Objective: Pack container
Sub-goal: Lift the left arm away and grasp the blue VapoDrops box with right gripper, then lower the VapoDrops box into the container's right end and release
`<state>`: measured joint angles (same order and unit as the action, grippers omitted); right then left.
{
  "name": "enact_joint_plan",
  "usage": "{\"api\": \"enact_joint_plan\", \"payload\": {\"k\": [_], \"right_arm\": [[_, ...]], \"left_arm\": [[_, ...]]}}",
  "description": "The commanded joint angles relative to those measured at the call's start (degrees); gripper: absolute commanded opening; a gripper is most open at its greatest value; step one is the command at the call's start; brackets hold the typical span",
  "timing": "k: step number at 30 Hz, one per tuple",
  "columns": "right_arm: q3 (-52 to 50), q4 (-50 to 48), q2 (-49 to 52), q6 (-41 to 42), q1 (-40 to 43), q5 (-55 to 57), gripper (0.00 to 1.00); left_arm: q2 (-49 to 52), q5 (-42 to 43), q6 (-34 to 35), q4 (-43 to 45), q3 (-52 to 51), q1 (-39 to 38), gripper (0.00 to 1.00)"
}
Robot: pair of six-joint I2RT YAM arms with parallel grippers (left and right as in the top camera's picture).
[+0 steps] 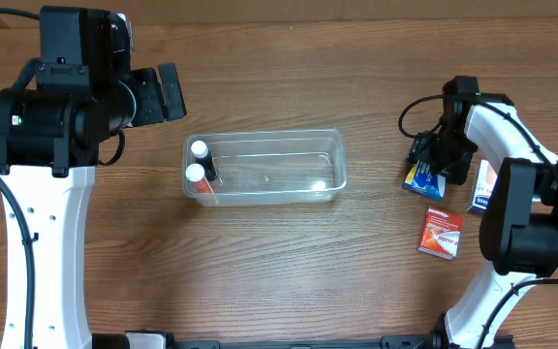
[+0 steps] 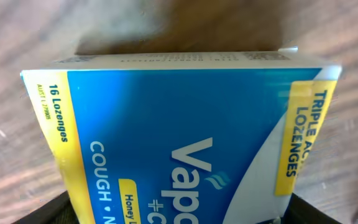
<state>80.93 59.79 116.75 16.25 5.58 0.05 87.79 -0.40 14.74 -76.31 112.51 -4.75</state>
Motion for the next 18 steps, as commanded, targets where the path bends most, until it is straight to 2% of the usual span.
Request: {"api": "enact_joint_plan", "payload": {"k": [1, 6, 9, 11, 15, 18], "right_arm": [[4.52, 3.69, -2.43, 0.13, 0.02, 0.04, 0.71], [9.27, 8.66, -13.07, 0.02, -3.69, -0.31, 0.71], [9.70, 9.35, -23.21, -0.11, -12.09, -0.31, 0.71], [9.70, 9.31, -26.29, 0.37, -17.20, -0.31, 0.71], [9.31, 7.54, -26.93, 4.24, -29.66, -0.28, 0.71], [9.05, 4.04, -24.20, 5.11, -35.74, -0.09, 0.71]], "left_arm": [[0.07, -0.02, -1.05, -0.09, -0.17, 0.35, 1.00], [0.07, -0.02, -1.05, -0.13, -0.17, 0.35, 1.00], [0.07, -0.02, -1.05, -0.15, -0.17, 0.35, 1.00], [0.07, -0.02, -1.05, -0.15, -0.17, 0.35, 1.00], [0.07, 0.00, -1.03, -0.15, -0.17, 0.35, 1.00], [0.07, -0.02, -1.05, -0.35, -0.17, 0.35, 1.00]]}}
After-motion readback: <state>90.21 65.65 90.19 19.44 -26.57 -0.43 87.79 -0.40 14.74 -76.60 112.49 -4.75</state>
